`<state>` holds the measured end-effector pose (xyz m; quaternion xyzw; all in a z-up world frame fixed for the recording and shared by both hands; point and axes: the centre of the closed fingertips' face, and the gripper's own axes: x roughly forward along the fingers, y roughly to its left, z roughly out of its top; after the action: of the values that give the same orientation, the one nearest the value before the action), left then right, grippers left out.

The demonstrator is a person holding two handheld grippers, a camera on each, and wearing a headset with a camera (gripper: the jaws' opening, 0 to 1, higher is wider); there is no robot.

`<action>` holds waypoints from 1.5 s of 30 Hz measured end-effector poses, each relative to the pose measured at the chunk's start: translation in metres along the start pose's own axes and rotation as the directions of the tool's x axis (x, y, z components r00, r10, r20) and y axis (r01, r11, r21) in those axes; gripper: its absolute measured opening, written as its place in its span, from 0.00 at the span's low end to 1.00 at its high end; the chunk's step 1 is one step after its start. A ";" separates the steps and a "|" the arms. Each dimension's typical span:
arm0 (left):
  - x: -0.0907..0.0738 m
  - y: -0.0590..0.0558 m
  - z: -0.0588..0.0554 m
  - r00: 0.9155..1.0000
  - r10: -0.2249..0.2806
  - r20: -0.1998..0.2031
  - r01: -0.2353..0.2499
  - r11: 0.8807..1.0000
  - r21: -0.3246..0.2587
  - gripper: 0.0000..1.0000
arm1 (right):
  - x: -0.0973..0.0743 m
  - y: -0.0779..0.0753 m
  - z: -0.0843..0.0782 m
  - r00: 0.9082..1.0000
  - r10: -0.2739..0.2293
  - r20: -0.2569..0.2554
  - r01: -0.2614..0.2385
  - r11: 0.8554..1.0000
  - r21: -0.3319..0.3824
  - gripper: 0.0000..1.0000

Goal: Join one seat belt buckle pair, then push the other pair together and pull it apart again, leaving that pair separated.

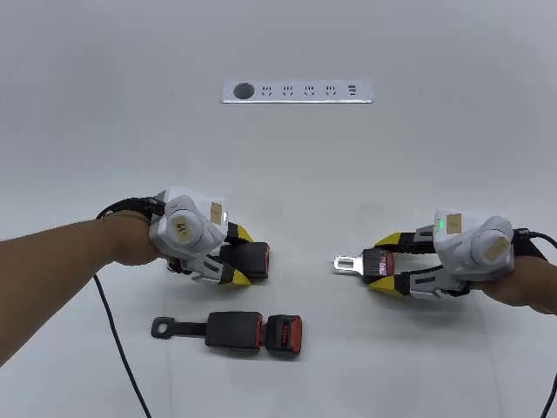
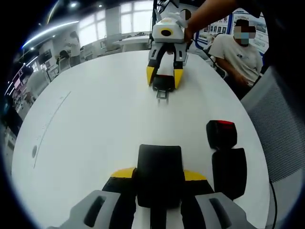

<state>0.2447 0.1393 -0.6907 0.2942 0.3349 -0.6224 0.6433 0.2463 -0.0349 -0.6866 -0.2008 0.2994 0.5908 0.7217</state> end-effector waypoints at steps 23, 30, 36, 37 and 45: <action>-0.003 0.003 -0.001 0.998 0.045 -0.047 -0.046 0.999 -0.007 0.48 | -0.004 0.000 0.002 0.999 -0.049 0.004 0.048 0.997 0.054 0.44; -0.015 0.016 0.003 0.988 0.156 -0.005 -0.155 0.980 -0.128 0.77 | -0.016 -0.018 0.009 0.980 -0.193 0.047 0.187 0.976 0.112 0.65; -0.031 0.025 0.004 0.963 0.266 0.033 -0.248 0.930 -0.270 0.87 | -0.030 -0.033 0.019 0.925 -0.368 0.089 0.345 0.916 0.206 0.72; -0.033 0.027 0.005 0.957 0.287 0.039 -0.265 0.923 -0.279 0.88 | -0.032 -0.033 0.022 0.919 -0.384 0.092 0.356 0.907 0.227 0.73; -0.064 0.041 -0.003 0.860 0.501 0.102 -0.388 0.769 -0.508 0.91 | -0.042 -0.033 0.041 0.828 -0.548 0.118 0.489 0.809 0.325 0.81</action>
<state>0.2857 0.1823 -0.6432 0.1256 0.3184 -0.3809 0.8589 0.2808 -0.0470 -0.6304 -0.1084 0.2370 0.3391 0.9039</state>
